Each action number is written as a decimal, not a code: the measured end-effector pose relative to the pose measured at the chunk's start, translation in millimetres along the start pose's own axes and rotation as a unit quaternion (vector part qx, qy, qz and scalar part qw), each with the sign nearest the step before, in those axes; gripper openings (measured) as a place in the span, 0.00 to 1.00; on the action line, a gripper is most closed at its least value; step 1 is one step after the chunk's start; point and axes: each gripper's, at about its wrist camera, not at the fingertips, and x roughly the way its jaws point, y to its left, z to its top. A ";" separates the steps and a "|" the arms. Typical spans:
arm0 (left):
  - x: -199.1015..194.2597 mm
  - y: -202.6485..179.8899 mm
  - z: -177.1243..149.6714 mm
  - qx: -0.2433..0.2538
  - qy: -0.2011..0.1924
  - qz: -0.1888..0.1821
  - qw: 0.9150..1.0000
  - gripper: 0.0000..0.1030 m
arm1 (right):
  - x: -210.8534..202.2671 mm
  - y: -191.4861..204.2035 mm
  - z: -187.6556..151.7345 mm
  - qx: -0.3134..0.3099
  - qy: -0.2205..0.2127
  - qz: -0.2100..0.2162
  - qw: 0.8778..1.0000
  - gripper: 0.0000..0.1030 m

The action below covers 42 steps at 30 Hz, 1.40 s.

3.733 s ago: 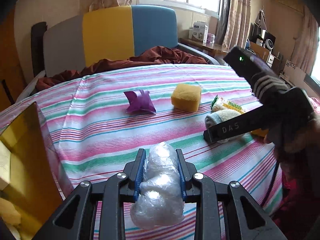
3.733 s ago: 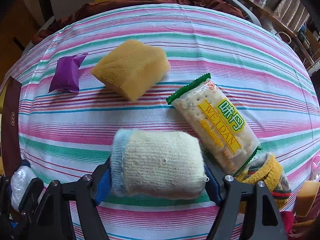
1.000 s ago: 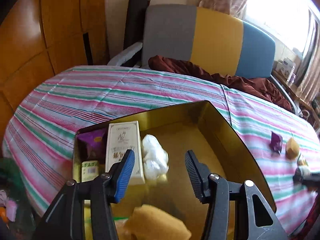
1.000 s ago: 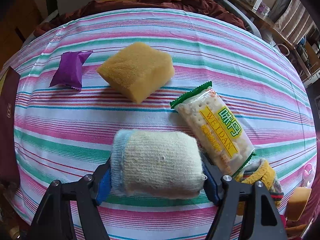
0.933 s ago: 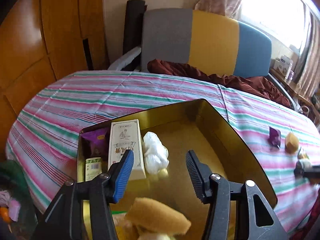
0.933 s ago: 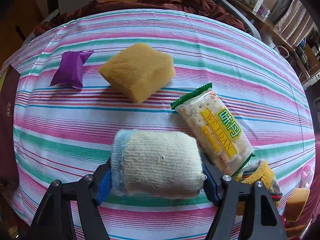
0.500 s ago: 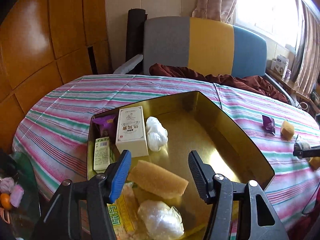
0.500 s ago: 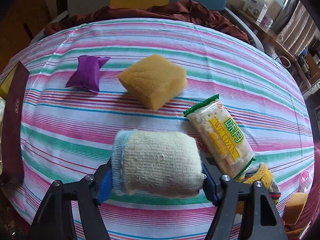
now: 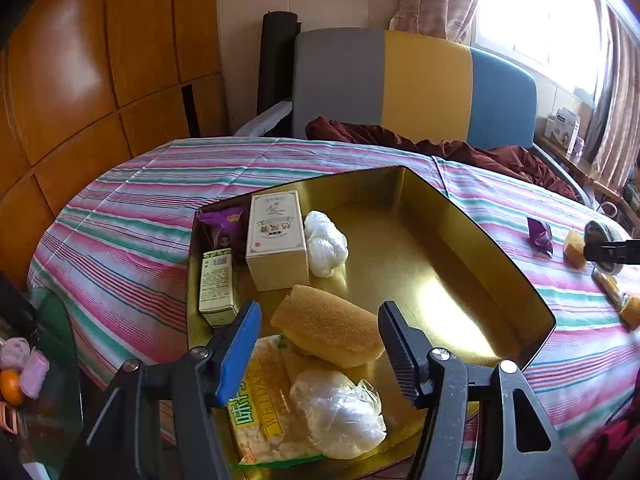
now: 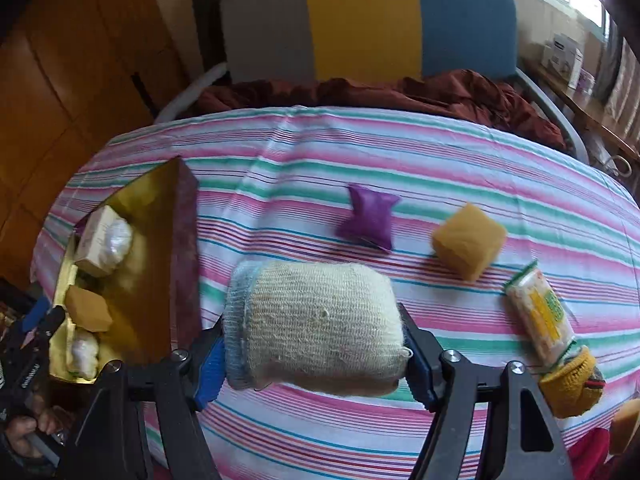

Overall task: Organize objects
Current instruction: 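Carry the cream sock roll into the gold tray and open the right gripper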

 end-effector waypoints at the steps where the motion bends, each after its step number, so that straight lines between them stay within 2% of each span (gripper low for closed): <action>1: -1.7 4.5 1.4 -0.007 -0.002 -0.001 1.000 0.60 | 1.4 14.5 3.7 -0.012 -0.003 0.014 1.000 0.71; 6: -7.7 33.2 5.4 -0.041 -0.006 0.012 0.999 0.60 | 15.4 95.0 12.3 -0.073 0.005 0.075 0.994 0.71; 10: -9.1 55.8 3.4 -0.067 -0.004 0.033 0.997 0.60 | 45.9 145.0 14.9 -0.113 0.028 0.093 0.989 0.71; 14: -5.9 71.5 1.4 -0.087 0.002 0.042 0.995 0.60 | 92.6 173.3 18.6 -0.119 0.073 0.067 0.988 0.72; 17: -3.8 75.5 0.5 -0.092 0.003 0.040 0.995 0.61 | 122.4 181.2 22.4 -0.094 0.091 0.047 0.990 0.72; 19: -4.3 76.7 -0.7 -0.091 0.001 0.039 0.995 0.63 | 133.9 190.4 21.2 -0.087 0.101 0.066 0.989 0.73; 21: -3.6 76.8 -1.1 -0.090 0.002 0.036 0.995 0.64 | 140.3 199.4 18.0 -0.085 0.112 0.105 0.984 0.74; 24: -4.5 76.0 -1.4 -0.089 0.001 0.036 0.995 0.64 | 137.1 206.2 12.5 -0.099 0.100 0.120 0.983 0.80; 29: -3.1 71.4 -1.8 -0.084 0.000 0.037 0.996 0.65 | 120.6 199.6 11.9 -0.096 0.077 0.134 0.983 0.80; 42: -12.9 48.7 -3.0 -0.053 -0.013 0.032 0.998 0.67 | 67.1 161.7 10.8 -0.083 0.015 0.104 0.991 0.80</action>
